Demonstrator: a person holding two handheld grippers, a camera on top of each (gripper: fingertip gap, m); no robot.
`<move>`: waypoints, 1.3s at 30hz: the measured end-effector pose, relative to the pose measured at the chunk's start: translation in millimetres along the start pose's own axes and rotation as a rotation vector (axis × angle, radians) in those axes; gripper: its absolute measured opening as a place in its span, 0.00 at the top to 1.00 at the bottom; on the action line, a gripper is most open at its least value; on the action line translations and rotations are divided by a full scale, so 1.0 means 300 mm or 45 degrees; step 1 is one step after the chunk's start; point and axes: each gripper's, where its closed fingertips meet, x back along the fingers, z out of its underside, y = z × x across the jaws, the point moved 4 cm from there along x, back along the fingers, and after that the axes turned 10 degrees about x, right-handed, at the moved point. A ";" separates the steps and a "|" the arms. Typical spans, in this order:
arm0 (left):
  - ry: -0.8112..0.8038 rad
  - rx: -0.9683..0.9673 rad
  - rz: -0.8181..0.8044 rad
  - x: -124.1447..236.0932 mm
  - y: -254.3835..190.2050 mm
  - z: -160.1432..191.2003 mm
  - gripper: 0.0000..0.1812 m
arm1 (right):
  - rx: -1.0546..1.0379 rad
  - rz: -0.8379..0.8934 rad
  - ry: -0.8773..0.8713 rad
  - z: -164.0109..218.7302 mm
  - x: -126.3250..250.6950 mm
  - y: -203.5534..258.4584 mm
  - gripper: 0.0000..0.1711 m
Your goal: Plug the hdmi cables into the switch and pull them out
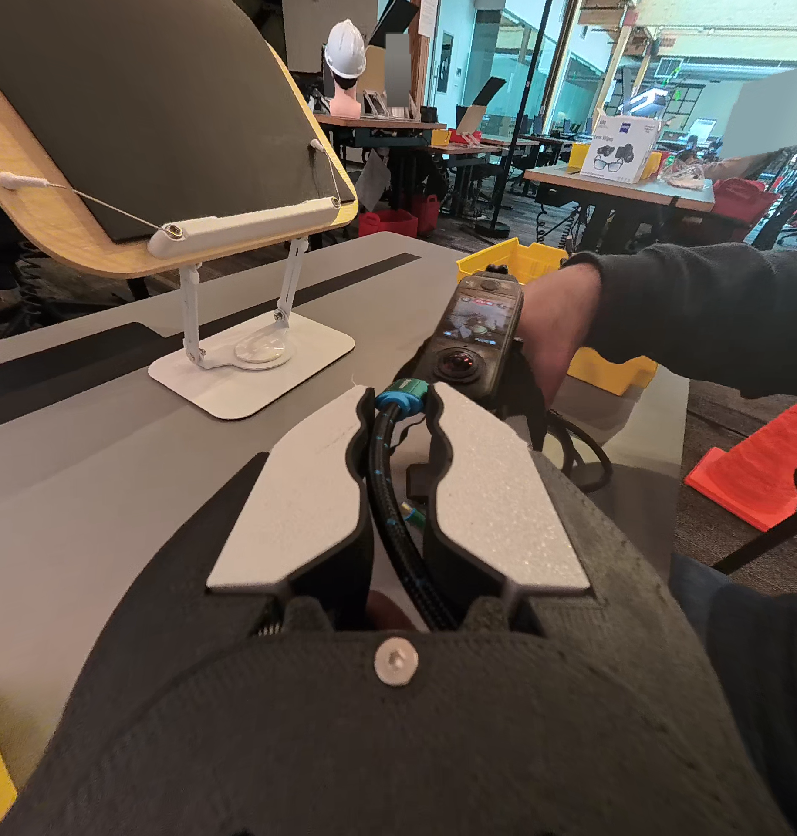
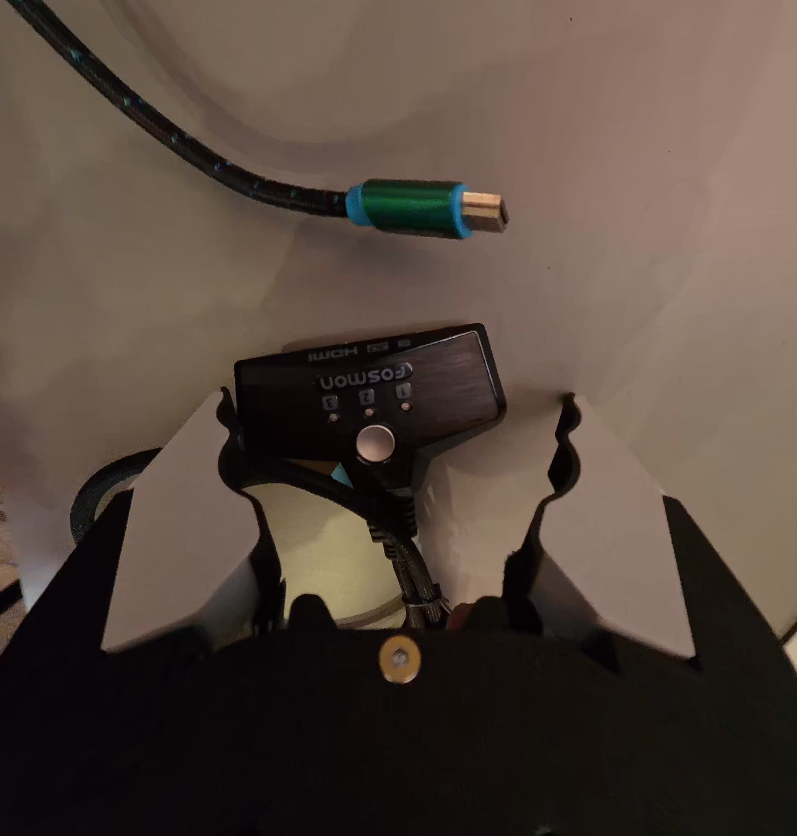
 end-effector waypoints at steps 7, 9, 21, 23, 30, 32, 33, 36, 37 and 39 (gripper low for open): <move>0.004 0.004 0.001 -0.003 0.000 0.005 0.88 | 0.226 0.027 0.009 0.014 0.005 0.023 0.35; 0.000 0.001 0.001 -0.002 -0.002 0.002 0.88 | 0.249 0.021 0.002 0.017 0.005 0.023 0.35; 0.004 -0.017 0.004 -0.002 -0.001 0.006 0.88 | 0.042 -0.052 -0.273 0.001 0.061 0.015 0.36; 0.006 -0.015 0.008 -0.004 0.000 0.010 0.88 | 0.019 -0.043 -0.368 -0.014 0.100 0.008 0.36; 0.009 -0.016 0.018 -0.014 -0.004 0.012 0.88 | -0.018 -0.018 -0.703 -0.075 0.290 -0.017 0.37; 0.003 -0.016 0.027 -0.016 -0.009 0.007 0.88 | -0.016 -0.010 -0.794 -0.096 0.339 -0.020 0.37; 0.001 -0.015 0.033 -0.018 -0.012 0.005 0.88 | -0.009 -0.011 -0.824 -0.105 0.358 -0.019 0.37; 0.003 -0.023 0.047 -0.024 -0.024 0.001 0.88 | 0.013 0.004 -0.859 -0.126 0.394 -0.018 0.37; 0.004 -0.026 0.051 -0.026 -0.029 0.000 0.88 | 0.020 0.007 -0.862 -0.132 0.401 -0.018 0.37; 0.004 -0.035 0.060 -0.029 -0.041 -0.003 0.89 | 0.031 0.019 -0.859 -0.143 0.411 -0.018 0.37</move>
